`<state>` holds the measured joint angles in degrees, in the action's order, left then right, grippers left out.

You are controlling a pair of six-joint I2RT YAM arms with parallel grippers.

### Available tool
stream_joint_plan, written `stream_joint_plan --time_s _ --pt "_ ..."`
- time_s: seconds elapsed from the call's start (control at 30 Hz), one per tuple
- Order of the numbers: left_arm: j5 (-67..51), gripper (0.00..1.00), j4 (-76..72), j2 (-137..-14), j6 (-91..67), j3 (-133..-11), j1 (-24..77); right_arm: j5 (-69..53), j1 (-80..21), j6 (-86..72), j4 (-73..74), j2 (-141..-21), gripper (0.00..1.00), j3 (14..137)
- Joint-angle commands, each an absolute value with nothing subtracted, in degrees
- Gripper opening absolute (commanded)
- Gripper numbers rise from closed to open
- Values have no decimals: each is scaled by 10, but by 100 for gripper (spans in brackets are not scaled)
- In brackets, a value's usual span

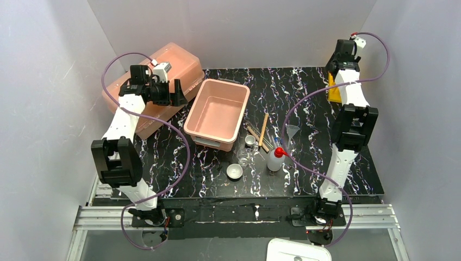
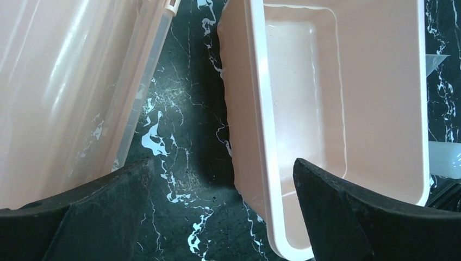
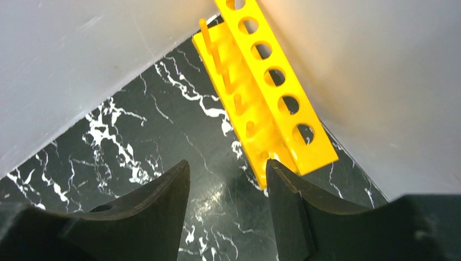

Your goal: Organize the chemistry lab equipment

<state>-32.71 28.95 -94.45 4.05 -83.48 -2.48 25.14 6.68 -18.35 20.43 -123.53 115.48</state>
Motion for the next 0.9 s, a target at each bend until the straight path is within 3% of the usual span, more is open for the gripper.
stream_joint_plan --time_s 0.0,0.47,0.7,0.87 --pt "-355 99 349 -959 68 -878 -23 257 81 -174 180 -1274 61 1228" --pt "-374 99 375 -1007 75 -910 -23 258 113 -184 157 -1292 61 1194" --pt "-371 99 371 -1010 79 -911 -23 208 145 -254 271 -1321 61 1276" --pt "-363 99 365 -1009 82 -909 -23 156 157 -290 315 -1315 60 1261"
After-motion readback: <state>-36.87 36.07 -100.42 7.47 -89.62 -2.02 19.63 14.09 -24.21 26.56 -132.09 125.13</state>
